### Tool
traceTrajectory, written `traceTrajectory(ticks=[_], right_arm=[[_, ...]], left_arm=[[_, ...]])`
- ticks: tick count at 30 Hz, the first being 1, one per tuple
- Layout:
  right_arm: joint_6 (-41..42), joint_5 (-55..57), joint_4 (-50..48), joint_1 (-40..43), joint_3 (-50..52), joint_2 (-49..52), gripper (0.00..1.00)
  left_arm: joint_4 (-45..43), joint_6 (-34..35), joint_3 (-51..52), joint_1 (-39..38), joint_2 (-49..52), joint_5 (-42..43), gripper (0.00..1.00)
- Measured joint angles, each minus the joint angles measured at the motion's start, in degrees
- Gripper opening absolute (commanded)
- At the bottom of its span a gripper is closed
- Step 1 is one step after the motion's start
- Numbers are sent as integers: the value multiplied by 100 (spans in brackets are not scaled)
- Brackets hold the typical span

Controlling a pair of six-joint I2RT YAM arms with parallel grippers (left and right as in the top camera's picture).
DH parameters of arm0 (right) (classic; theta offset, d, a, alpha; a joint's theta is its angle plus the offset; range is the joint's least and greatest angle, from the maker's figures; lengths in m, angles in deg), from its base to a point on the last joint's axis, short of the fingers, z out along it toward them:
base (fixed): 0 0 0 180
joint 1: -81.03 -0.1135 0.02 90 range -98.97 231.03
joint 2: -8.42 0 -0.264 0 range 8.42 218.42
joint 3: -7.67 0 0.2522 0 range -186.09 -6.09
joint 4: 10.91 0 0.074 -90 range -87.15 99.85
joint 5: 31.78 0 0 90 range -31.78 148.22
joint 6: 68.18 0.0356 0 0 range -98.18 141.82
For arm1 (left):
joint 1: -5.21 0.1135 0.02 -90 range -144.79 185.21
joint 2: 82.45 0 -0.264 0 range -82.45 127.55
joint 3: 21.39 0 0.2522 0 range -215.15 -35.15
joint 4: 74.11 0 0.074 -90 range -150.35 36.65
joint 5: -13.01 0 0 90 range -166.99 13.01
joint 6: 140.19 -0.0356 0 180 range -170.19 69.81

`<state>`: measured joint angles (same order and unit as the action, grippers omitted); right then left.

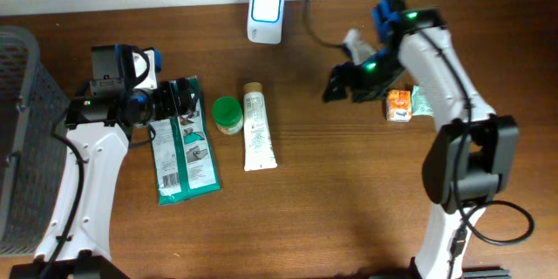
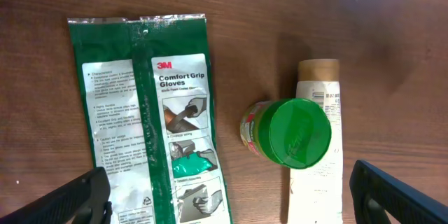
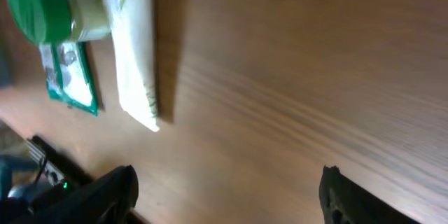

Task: Scan the item barcode
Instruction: 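Reach the right gripper to the white gold-capped tube and grasp it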

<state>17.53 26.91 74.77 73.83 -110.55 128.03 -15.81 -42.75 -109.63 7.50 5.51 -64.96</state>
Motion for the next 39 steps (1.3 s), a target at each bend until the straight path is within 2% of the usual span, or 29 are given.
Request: traceTrajectory(ticks=[2, 7, 8, 9, 15, 25, 30, 37, 39], right_arm=[[103, -267, -686, -339, 446, 2, 85], [699, -586, -2223, -1064, 1384, 13, 66], [876, -616, -2520, -1200, 1563, 13, 58], [1226, -658, -2796, -1414, 1853, 13, 56], [2026, -678, -4006, -1676, 2474, 9, 46], [3027, -299, -4968, -2118, 2839, 9, 43], [3344, 122, -5302, -2129, 2868, 9, 43], [3541, 63, -5766, -2256, 2868, 153, 43], [3578, 31, -5768, -2304, 2868, 157, 38]], left_arm=[[-4, 0, 0, 0, 0, 0, 99], [-2, 0, 0, 0, 0, 0, 100], [2, 0, 0, 0, 0, 0, 99], [0, 0, 0, 0, 0, 0, 99], [0, 0, 0, 0, 0, 0, 99], [-2, 0, 0, 0, 0, -2, 99], [-2, 0, 0, 0, 0, 0, 100], [-2, 0, 0, 0, 0, -2, 99], [-2, 0, 0, 0, 0, 0, 99]])
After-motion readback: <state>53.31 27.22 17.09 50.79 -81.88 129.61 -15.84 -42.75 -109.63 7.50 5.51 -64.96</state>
